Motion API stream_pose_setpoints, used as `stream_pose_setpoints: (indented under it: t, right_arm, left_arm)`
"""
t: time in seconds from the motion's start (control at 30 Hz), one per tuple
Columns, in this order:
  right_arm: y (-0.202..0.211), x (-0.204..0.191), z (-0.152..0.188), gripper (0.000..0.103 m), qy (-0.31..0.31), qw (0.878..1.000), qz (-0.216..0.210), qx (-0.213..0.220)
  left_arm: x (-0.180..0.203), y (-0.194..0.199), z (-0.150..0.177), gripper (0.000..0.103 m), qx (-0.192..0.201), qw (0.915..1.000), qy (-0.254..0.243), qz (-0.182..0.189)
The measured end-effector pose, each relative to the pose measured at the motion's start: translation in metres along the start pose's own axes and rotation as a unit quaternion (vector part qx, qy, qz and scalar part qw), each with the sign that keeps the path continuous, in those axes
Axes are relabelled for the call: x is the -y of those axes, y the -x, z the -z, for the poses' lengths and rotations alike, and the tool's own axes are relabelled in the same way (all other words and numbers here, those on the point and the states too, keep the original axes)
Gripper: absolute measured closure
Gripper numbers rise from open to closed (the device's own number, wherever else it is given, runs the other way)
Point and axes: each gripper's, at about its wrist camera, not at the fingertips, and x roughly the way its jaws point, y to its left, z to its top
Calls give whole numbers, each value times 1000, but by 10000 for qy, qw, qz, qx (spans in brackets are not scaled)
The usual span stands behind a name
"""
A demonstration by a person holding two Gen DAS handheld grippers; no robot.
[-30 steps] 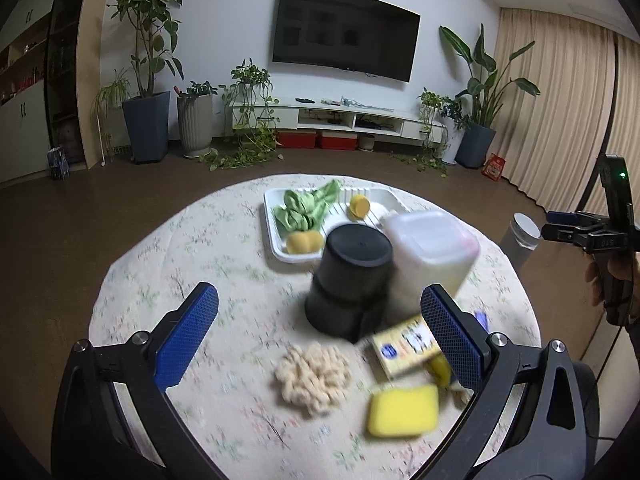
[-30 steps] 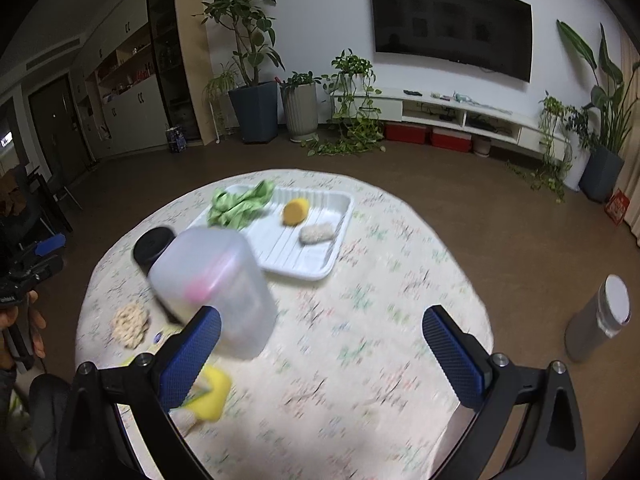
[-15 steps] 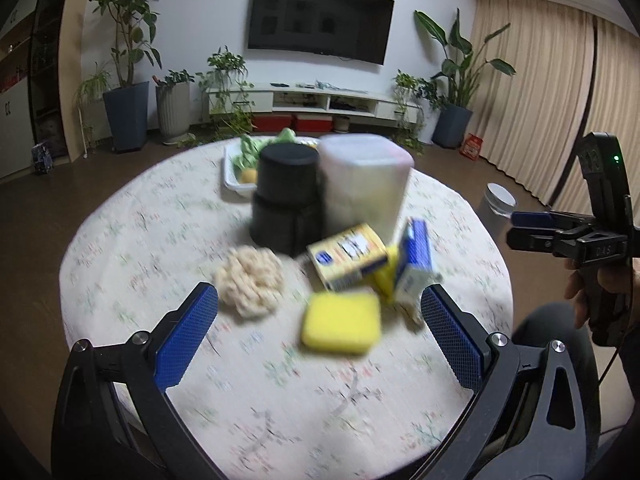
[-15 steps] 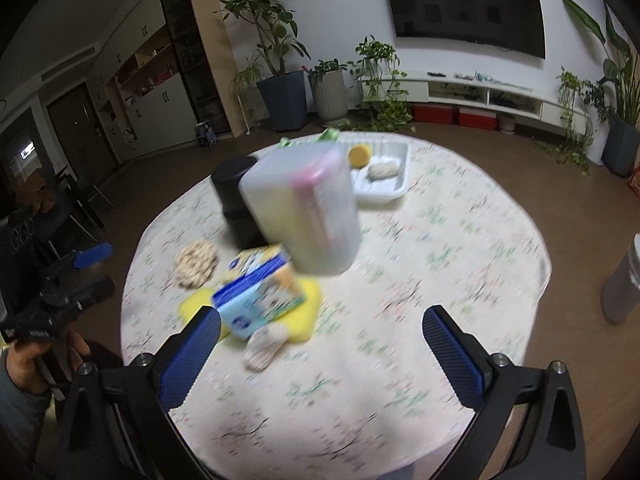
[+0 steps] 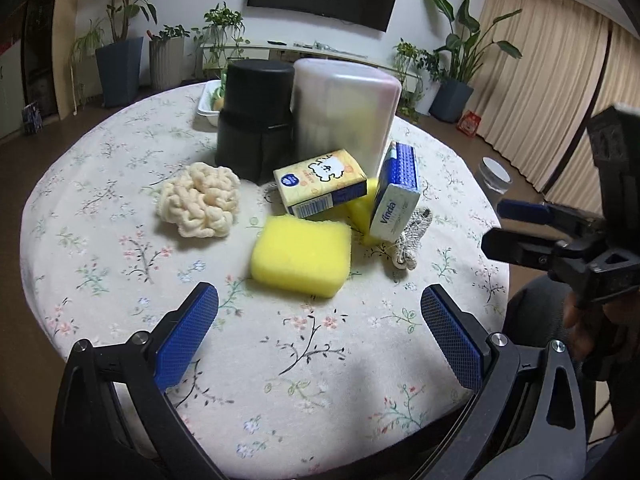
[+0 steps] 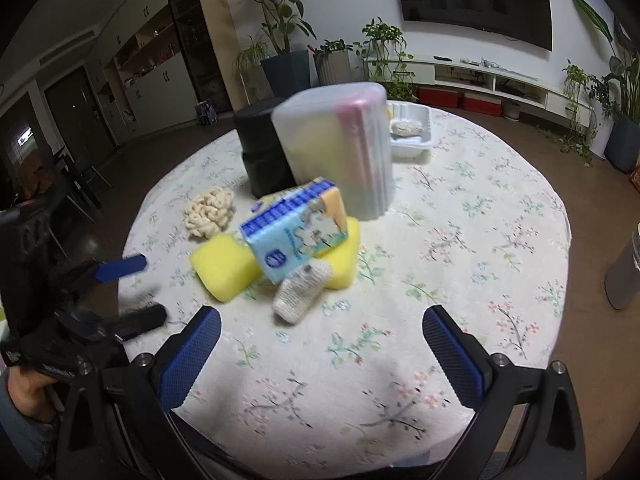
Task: Organize soft objects
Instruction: 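Return both tools toward the remaining items on the table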
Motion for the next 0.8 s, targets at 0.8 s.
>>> stream_pose_setpoints:
  t: [0.8]
  right_arm:
    - [-75,-15,-43,14,-528,9949,690,-517]
  left_arm:
    - [-22,-35,-13,0,-246,9994,239,-91]
